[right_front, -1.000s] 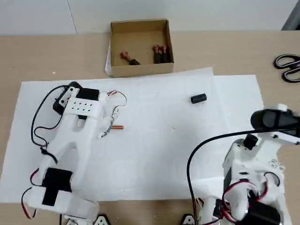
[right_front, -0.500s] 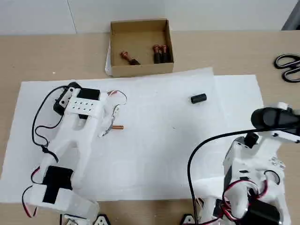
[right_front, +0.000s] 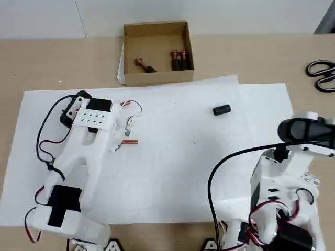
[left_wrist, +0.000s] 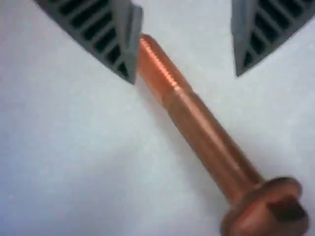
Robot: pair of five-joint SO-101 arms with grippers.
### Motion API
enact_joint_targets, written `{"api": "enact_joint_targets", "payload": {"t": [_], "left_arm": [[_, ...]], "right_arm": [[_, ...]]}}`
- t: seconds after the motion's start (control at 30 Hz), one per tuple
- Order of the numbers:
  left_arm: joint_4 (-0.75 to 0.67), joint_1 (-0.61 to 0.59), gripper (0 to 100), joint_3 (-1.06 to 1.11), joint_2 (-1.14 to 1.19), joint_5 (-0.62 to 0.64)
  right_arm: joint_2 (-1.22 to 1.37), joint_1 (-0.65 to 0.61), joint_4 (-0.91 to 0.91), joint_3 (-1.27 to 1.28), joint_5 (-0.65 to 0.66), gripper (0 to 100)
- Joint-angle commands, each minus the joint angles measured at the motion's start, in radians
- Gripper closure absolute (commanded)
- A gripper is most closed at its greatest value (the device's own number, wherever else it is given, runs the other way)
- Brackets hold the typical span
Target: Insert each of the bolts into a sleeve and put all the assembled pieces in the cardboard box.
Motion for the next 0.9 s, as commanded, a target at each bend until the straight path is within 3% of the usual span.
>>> {"api": "enact_joint_targets", "payload": {"t": [0.0,0.23,0.63,0.87], "left_arm": [[-0.002,-0.008,86,0.013,-0.003,-0.009],[-0.011,-0.009,86,0.061,-0.003,-0.009],[-0.196,-0.091,87,0.134,-0.003,-0.032],[-0.212,-0.087,87,0.156,-0.003,-0.038]], "right_arm": [[0.005,0.01,-0.027,-0.005,0.012,99.5],[0.005,0.01,-0.027,-0.005,0.012,99.5],[0.005,0.01,-0.027,-0.005,0.009,99.5],[0.005,0.01,-0.027,-0.006,0.011,99.5]]}}
